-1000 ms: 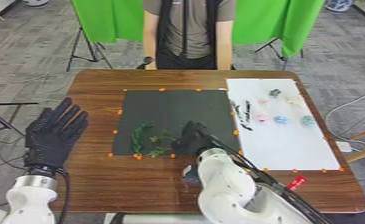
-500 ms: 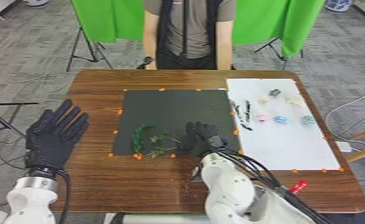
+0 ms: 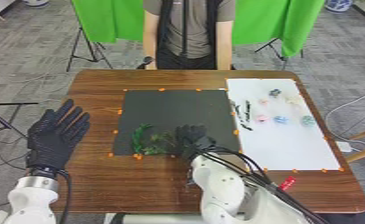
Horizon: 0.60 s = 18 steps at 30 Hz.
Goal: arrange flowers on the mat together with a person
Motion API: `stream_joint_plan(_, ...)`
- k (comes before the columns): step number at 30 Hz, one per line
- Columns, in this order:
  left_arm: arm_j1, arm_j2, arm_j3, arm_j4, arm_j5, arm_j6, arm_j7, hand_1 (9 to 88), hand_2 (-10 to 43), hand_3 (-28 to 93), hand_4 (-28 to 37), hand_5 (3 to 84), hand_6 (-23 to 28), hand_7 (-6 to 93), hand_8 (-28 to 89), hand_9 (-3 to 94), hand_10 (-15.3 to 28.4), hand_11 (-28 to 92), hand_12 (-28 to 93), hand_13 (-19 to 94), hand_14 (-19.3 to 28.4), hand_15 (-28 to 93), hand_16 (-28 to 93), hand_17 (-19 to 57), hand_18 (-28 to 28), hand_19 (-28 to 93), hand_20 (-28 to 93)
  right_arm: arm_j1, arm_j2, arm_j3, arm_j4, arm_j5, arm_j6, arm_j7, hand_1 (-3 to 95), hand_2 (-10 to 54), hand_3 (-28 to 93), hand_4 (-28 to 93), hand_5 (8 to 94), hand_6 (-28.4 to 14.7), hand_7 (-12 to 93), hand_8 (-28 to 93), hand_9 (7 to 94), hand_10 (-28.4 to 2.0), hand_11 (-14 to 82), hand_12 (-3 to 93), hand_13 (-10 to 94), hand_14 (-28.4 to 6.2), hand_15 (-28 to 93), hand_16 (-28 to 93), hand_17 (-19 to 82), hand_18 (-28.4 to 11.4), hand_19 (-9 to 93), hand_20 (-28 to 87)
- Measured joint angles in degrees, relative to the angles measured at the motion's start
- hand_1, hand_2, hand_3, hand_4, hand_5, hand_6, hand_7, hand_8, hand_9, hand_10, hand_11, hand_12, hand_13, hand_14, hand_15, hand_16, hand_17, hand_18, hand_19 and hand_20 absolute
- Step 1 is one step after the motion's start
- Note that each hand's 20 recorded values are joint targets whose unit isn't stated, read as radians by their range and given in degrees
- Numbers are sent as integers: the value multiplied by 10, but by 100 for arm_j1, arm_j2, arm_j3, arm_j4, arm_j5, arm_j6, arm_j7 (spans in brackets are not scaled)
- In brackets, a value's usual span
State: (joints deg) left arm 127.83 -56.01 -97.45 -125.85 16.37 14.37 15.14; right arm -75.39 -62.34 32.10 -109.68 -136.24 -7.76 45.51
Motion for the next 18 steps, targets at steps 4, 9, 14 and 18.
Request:
stream_joint_plan(4,-48,0,39,15,0,-1,-33,244,156,749,-283,386,73,108,-89,292,144,174,75,209,147,275,-63,-70,129,326,97,1,-67,-62,40,-42,-27,-9,499,-95,648,-239,757,-3,442,187,710,-158,581,448,590,-178,730,468,249,-276,790,419)
stream_joint_plan(9,-73,2,56,20,3,-1,-72,244,156,749,-283,387,74,108,-88,295,145,174,77,211,148,277,-63,-71,129,326,97,0,-161,-62,100,112,40,98,447,-70,693,-194,794,-8,412,198,749,-160,578,447,615,-181,734,471,264,-281,808,421)
stream_joint_plan(14,-83,2,81,25,3,0,-88,243,156,750,-283,387,74,108,-88,296,147,174,77,211,149,280,-63,-71,130,327,98,8,-326,203,124,1137,236,520,442,-56,698,-192,802,-8,404,197,756,-160,577,447,621,-184,738,468,271,-283,819,422)
stream_joint_plan(18,-121,12,139,46,3,0,-115,243,156,750,-283,387,74,108,-88,296,146,175,78,211,150,284,-65,-72,131,329,99,147,-417,180,237,1410,526,735,441,-55,698,-191,802,-9,402,198,758,-160,577,448,622,-185,739,467,271,-283,821,421)
